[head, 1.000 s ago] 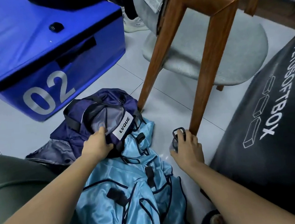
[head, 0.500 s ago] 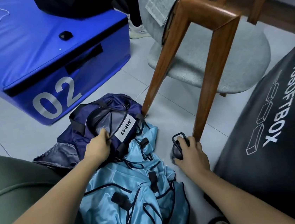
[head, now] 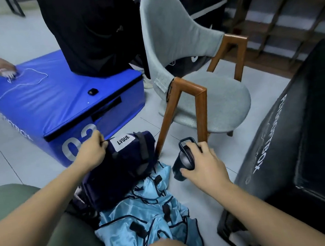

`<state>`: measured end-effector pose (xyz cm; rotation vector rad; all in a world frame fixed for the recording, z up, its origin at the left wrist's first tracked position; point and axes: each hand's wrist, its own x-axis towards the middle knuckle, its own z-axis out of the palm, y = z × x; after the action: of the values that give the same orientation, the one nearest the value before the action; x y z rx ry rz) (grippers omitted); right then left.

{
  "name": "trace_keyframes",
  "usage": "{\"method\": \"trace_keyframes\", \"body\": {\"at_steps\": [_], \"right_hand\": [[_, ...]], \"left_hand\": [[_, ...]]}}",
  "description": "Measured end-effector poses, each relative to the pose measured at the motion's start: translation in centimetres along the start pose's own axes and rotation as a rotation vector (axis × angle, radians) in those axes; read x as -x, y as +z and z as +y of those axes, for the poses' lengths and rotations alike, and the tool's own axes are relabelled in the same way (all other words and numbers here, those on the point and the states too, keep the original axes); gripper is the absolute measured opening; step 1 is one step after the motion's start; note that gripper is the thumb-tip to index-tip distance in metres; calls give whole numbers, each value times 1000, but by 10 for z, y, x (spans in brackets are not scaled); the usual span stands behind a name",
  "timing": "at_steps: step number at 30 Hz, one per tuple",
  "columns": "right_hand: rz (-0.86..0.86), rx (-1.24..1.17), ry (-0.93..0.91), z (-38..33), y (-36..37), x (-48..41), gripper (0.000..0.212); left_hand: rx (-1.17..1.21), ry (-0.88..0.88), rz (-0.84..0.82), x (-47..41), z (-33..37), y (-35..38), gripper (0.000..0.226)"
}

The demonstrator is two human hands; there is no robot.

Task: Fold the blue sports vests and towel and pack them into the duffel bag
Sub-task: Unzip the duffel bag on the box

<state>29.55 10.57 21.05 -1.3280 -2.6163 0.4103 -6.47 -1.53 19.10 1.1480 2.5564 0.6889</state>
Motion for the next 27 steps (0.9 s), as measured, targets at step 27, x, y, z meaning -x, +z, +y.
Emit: {"method": "trace_keyframes", "body": {"at_steps": [27], "right_hand": [[426,16,6,28,-443,226,80]], "left_hand": [[-16,816,449,254,411,-348,7]]}}
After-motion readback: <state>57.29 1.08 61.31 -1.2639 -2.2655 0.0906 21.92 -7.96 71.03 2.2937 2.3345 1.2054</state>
